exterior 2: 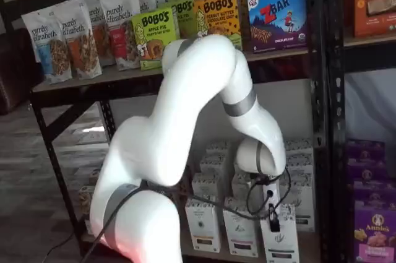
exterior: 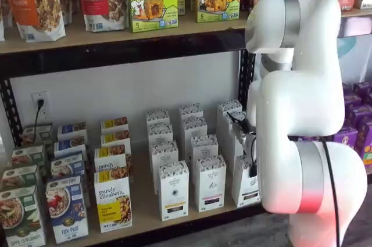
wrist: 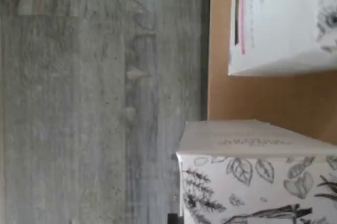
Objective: Pick up the white box with a green strip in the middle, on the bottom shelf, the sixth box from the left
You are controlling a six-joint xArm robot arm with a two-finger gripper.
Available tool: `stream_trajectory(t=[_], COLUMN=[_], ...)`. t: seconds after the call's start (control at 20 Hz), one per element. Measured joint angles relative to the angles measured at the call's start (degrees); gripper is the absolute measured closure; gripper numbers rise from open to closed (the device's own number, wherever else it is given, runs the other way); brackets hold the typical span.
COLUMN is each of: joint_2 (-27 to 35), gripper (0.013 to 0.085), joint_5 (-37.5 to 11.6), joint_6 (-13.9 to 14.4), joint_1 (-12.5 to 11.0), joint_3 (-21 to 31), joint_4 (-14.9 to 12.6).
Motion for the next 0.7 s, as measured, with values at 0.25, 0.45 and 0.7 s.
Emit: stream_trajectory(t=[0.25,0.45,0.7], joint_2=[-7.44,-16.14,-28.24], gripper=[0.045,0.045,0.045], joint_5=[-2.52,-2.62,-0.07], joint_6=[3.98,9.15,10.11], joint_1=[0.49,1.16,2.59], joint_3=[9.01,17.84,27.65], joint_4=[-3.66,-8.43,-7.98])
